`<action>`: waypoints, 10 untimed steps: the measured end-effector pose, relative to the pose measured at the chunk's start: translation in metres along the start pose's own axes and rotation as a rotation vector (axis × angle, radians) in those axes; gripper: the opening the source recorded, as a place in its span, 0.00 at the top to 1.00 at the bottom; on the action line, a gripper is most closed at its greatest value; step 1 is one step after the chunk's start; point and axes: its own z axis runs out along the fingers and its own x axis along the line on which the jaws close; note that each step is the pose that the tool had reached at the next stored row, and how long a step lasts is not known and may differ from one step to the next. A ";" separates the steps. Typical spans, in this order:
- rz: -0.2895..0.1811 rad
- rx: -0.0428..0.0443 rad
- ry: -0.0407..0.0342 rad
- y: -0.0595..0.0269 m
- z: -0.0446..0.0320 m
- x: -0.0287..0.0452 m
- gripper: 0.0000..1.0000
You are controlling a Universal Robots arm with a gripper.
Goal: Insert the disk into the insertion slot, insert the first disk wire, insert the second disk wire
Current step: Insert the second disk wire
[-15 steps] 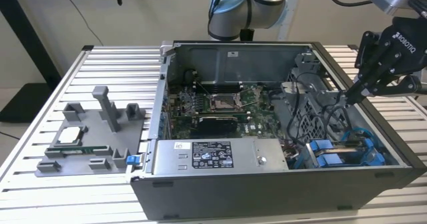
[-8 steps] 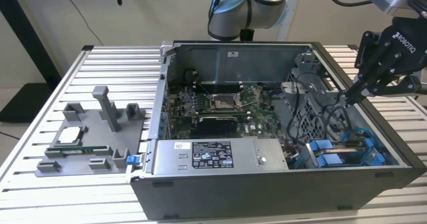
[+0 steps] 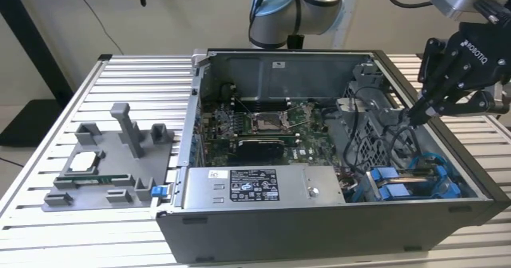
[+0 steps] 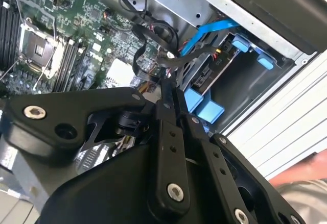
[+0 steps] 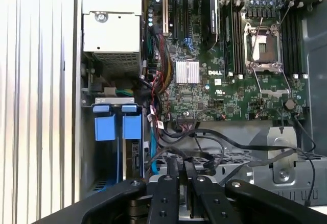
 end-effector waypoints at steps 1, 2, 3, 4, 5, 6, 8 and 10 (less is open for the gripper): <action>-0.001 0.0071 0.0016 0.0029 0.0005 0.0001 1.00; -0.001 0.0142 0.0040 0.0056 0.0010 0.0003 1.00; -0.001 0.0217 0.0065 0.0082 0.0015 0.0005 1.00; -0.002 0.0293 0.0092 0.0108 0.0019 0.0007 1.00; -0.003 0.0374 0.0120 0.0134 0.0024 0.0008 1.00; -0.003 0.0446 0.0147 0.0158 0.0029 0.0010 1.00; -0.004 0.0589 0.0223 0.0210 0.0039 0.0015 1.00; -0.004 0.0698 0.0341 0.0252 0.0045 0.0020 1.00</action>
